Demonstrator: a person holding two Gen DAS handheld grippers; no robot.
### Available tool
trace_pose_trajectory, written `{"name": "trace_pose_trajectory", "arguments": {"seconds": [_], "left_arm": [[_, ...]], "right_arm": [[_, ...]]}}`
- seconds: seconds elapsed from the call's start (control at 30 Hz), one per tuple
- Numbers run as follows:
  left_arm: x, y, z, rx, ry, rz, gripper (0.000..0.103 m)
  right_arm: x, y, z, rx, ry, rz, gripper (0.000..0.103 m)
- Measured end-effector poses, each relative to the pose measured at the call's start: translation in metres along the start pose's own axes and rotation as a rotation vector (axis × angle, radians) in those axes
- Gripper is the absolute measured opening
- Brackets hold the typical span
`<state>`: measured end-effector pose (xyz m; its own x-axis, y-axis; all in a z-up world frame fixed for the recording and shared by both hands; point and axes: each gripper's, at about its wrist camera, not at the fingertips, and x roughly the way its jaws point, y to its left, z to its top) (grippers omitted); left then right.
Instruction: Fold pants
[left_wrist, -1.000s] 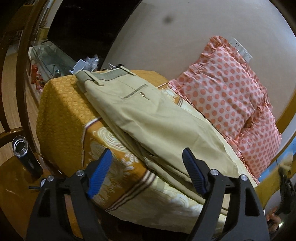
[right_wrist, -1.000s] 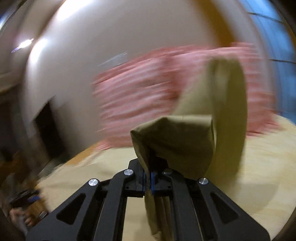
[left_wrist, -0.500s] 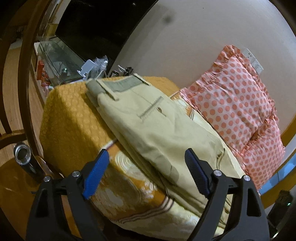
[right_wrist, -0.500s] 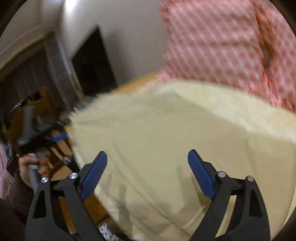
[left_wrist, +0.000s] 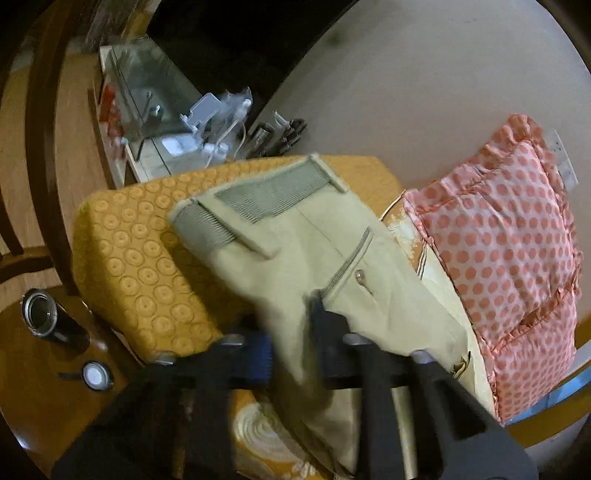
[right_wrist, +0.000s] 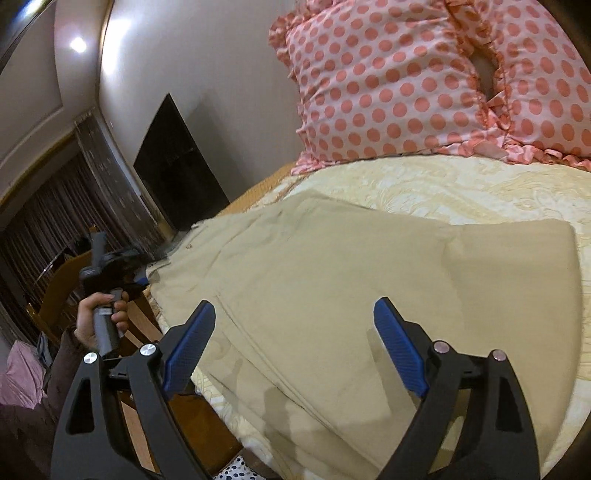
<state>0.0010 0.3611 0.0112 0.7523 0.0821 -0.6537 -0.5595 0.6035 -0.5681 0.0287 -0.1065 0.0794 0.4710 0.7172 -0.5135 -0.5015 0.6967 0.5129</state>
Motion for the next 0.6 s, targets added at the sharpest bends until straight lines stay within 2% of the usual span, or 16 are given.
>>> {"name": "trace_pose_trajectory", "arguments": {"seconds": [0.03,0.07,0.13,0.23,0.33,0.37,0.43,0.5,0.57,0.6], "left_arm": [[-0.003,-0.01,0.0,0.055,-0.015,0.022,0.009],[-0.009,-0.031,-0.002,0.163,-0.051,0.066,0.008],[-0.027,-0.07,-0.009,0.308,-0.126,0.063,0.008],[-0.054,-0.148,-0.03,0.512,-0.178,-0.06,0.006],[-0.074,-0.233,-0.087,0.773,-0.184,-0.23,0.006],[-0.078,-0.251,-0.106,0.834,-0.181,-0.281,0.006],[-0.089,-0.29,-0.168,0.999,-0.133,-0.45,0.007],[-0.087,-0.308,-0.229,1.126,-0.028,-0.577,0.007],[-0.071,-0.311,-0.284,1.241,0.122,-0.627,0.007],[-0.061,-0.309,-0.305,1.287,0.181,-0.622,0.007]], "right_arm": [[-0.006,-0.003,-0.001,0.002,-0.012,-0.001,0.09],[-0.014,-0.007,-0.002,0.006,-0.028,-0.007,0.09],[-0.029,-0.017,-0.003,0.021,-0.065,-0.024,0.09],[-0.058,-0.038,-0.002,0.074,-0.149,-0.065,0.09],[-0.088,-0.063,-0.004,0.153,-0.235,-0.117,0.09],[-0.095,-0.069,-0.004,0.173,-0.251,-0.129,0.09],[-0.112,-0.084,-0.007,0.235,-0.289,-0.151,0.09],[-0.124,-0.1,-0.013,0.308,-0.311,-0.139,0.091],[-0.129,-0.113,-0.019,0.381,-0.312,-0.111,0.092],[-0.129,-0.121,-0.022,0.427,-0.301,-0.083,0.092]]}}
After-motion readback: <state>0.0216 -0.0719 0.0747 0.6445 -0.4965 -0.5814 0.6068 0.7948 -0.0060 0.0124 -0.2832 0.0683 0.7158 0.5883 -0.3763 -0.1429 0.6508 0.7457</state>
